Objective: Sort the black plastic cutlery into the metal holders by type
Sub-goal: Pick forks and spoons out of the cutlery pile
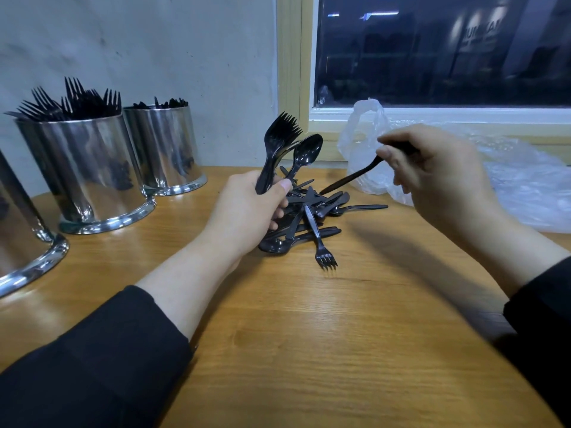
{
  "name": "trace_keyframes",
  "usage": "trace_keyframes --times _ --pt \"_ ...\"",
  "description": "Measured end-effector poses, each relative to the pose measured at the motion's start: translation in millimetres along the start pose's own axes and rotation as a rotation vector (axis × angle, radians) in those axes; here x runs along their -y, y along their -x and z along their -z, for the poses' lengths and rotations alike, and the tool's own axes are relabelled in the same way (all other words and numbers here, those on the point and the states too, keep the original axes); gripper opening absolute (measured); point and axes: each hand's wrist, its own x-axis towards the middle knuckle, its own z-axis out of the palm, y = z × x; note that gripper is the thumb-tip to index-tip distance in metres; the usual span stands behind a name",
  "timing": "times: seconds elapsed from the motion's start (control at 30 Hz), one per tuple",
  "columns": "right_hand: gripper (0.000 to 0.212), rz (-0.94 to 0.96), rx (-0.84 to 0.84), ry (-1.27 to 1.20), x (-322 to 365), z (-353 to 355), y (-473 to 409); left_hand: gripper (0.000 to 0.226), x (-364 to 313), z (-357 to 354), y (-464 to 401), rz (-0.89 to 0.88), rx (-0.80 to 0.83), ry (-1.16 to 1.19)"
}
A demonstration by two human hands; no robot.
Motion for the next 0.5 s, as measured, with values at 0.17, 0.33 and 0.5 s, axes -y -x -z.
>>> trace_keyframes --times 0.17,0.33,0.5 --pt "0.007 0.03 0.079 -0.124 11.4 -8.1 6.9 0.016 -1.8 -3.4 4.3 0.021 0.106 0.065" --pt "0.03 -0.026 0.043 -0.168 11.1 -17.1 9.4 0.015 -7.1 -4.4 10.4 0.037 0.262 0.091" --pt "0.035 -0.141 0.071 -0.205 6.2 -22.1 10.3 0.016 -7.8 -5.3 14.3 0.012 0.411 0.047"
